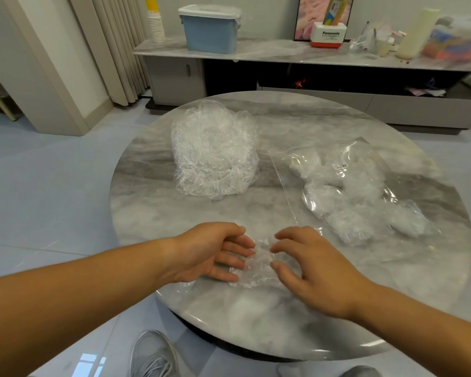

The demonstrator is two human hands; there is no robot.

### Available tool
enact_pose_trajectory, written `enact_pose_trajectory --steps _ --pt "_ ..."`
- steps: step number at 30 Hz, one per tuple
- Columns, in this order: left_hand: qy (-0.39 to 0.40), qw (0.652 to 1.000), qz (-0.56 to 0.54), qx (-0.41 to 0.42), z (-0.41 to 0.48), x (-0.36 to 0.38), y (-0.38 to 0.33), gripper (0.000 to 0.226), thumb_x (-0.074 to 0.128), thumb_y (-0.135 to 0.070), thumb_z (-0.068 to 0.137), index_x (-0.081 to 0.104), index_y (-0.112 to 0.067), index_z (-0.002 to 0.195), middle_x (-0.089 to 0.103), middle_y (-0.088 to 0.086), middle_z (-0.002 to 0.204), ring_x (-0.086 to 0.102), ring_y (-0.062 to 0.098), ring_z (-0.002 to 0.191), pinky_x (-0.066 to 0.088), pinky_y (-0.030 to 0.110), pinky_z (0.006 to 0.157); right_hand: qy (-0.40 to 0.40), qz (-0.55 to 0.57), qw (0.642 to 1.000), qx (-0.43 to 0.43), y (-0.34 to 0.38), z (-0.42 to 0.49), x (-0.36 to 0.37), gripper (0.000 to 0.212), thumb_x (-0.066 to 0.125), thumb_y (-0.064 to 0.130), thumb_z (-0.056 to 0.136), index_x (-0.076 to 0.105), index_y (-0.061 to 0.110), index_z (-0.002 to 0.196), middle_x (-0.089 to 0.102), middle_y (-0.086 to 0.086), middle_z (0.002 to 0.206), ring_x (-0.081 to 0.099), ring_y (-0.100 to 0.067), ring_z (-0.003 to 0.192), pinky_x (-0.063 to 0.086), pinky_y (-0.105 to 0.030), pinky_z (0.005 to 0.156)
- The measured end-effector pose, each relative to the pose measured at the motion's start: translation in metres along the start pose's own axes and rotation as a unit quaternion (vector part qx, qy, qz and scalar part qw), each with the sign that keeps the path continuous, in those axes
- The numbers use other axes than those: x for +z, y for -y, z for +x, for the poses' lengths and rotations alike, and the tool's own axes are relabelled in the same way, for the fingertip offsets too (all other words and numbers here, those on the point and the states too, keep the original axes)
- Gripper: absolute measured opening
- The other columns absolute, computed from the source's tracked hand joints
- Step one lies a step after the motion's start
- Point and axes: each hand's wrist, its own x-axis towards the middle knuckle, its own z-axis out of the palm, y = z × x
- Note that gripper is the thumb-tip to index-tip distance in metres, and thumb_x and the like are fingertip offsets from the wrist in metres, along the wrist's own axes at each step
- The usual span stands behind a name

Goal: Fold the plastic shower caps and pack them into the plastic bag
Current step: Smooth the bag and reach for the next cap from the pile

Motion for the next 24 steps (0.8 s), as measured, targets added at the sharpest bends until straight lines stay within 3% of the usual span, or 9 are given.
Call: enact_pose_trajectory --steps 2,5,9,12,15,19,22,24 --pt "0.001 1.0 0.028 0.004 -0.001 0.005 -0.002 0.037 0.048 -0.033 0.102 0.071 -0.009 0.117 0.075 0.006 0.115 0.068 0.021 0.098 0.056 0.044 0.093 0.08 0.008 0.995 0.066 -0.003 0.009 -0.005 0.043 0.042 0.063 0.091 0.071 0.035 0.105 0.056 0.012 0.118 0.051 -0.01 0.117 0.04 -0.026 0.102" --pt "-0.004 0.999 0.047 0.006 -0.002 0.009 -0.002 0.036 0.048 -0.034 0.102 0.071 -0.01 0.118 0.075 0.005 0.115 0.067 0.02 0.101 0.055 0.043 0.094 0.188 0.021 0.976 0.105 -0.005 0.018 -0.012 0.02 0.055 0.051 0.096 0.067 0.038 0.086 0.051 0.011 0.102 0.053 -0.008 0.104 0.045 -0.028 0.095" --pt "-0.006 0.998 0.059 0.016 -0.001 0.009 0.0 0.036 0.053 -0.039 0.101 0.069 -0.011 0.119 0.073 0.008 0.118 0.068 0.019 0.102 0.056 0.042 0.093 0.239 0.035 0.963 0.121 -0.004 0.019 -0.016 0.034 0.058 0.041 0.097 0.058 0.033 0.064 0.057 0.021 0.062 0.053 0.004 0.061 0.039 -0.017 0.065" --pt "0.005 0.997 0.075 0.03 -0.001 0.009 0.0 0.039 0.062 -0.044 0.096 0.067 -0.014 0.121 0.072 0.006 0.12 0.067 0.019 0.102 0.057 0.041 0.092 0.256 0.076 0.955 0.127 -0.004 0.019 -0.016 0.04 0.06 0.041 0.096 0.058 0.035 0.057 0.054 0.023 0.054 0.05 -0.001 0.054 0.041 -0.019 0.063" --pt "0.013 0.996 0.08 0.037 0.001 0.007 0.001 0.039 0.069 -0.043 0.092 0.068 -0.015 0.118 0.073 0.006 0.119 0.066 0.016 0.095 0.057 0.042 0.091 0.232 0.146 0.953 0.129 -0.001 0.016 -0.018 0.031 0.066 0.037 0.093 0.065 0.037 0.063 0.056 0.021 0.056 0.05 -0.001 0.056 0.045 -0.022 0.064" --pt "0.022 0.996 0.083 0.04 0.003 0.005 0.003 0.033 0.072 -0.04 0.09 0.07 -0.015 0.112 0.073 0.007 0.119 0.066 0.013 0.089 0.058 0.042 0.093 0.154 0.264 0.939 0.159 0.002 0.014 -0.025 0.01 0.073 0.024 0.09 0.074 0.02 0.081 0.066 0.008 0.071 0.058 -0.005 0.062 0.051 -0.025 0.066" --pt "0.022 0.996 0.074 0.037 0.005 0.004 0.004 0.034 0.073 -0.041 0.09 0.071 -0.015 0.111 0.074 0.007 0.114 0.066 0.014 0.088 0.058 0.044 0.094 0.079 0.395 0.896 0.185 0.008 0.013 -0.028 0.003 0.073 0.013 0.092 0.074 0.011 0.094 0.069 -0.004 0.087 0.066 -0.013 0.07 0.055 -0.023 0.068" --pt "0.025 0.997 0.066 0.036 0.005 0.003 0.004 0.03 0.073 -0.041 0.09 0.071 -0.016 0.106 0.073 0.006 0.105 0.066 0.016 0.089 0.057 0.044 0.093 0.031 0.483 0.853 0.193 0.013 0.013 -0.024 0.014 0.071 0.007 0.092 0.071 0.009 0.106 0.07 -0.015 0.099 0.072 -0.022 0.082 0.06 -0.032 0.077"
